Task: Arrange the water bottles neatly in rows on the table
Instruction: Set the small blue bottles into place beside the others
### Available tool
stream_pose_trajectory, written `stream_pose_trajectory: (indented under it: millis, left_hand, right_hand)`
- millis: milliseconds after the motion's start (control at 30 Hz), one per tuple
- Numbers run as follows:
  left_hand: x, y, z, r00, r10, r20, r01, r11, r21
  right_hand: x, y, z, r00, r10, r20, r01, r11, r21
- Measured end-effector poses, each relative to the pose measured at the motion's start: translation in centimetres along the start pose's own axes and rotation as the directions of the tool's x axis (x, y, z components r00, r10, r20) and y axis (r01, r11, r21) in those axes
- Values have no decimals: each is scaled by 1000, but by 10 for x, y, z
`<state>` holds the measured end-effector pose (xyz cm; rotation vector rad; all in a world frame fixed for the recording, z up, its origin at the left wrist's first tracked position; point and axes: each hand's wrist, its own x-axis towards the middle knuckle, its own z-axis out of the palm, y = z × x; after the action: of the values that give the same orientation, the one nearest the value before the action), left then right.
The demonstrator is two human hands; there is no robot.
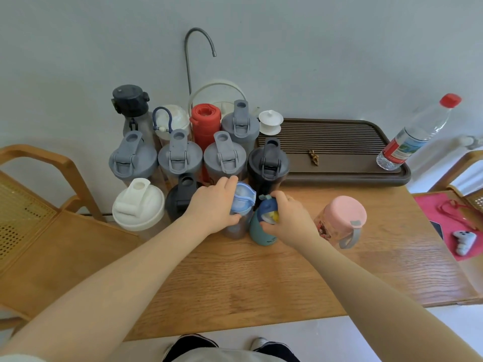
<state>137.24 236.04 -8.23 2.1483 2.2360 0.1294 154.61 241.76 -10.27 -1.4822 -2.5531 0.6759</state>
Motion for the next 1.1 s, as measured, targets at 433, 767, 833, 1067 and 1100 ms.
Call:
stream_pose_trajectory:
  millis: [433, 767, 833, 1067, 1100]
  left_hand:
    - [-8, 9, 1, 995, -66, -69, 67, 998, 14]
    - [-11, 58, 26, 959, 174, -223, -122, 966, 228]
    - [-7, 70, 34, 979, 113, -168, -63, 958, 280]
    - [4, 83, 40, 990, -8, -138, 57, 932, 358]
    - [5, 84, 40, 991, -15, -134, 64, 929, 365]
  right_hand:
    - [-1, 5, -1, 999, -46, 26, 45, 998, 46]
    - [-48, 96, -57, 963, 103, -250, -21, 951, 309]
    - [-57, 117, -46, 974, 178, -141, -100, 892, 441]
    - [-59, 135, -15, 963, 270, -22, -192, 738, 647]
    - [-56, 132, -14, 959, 281, -34, -191, 729, 657]
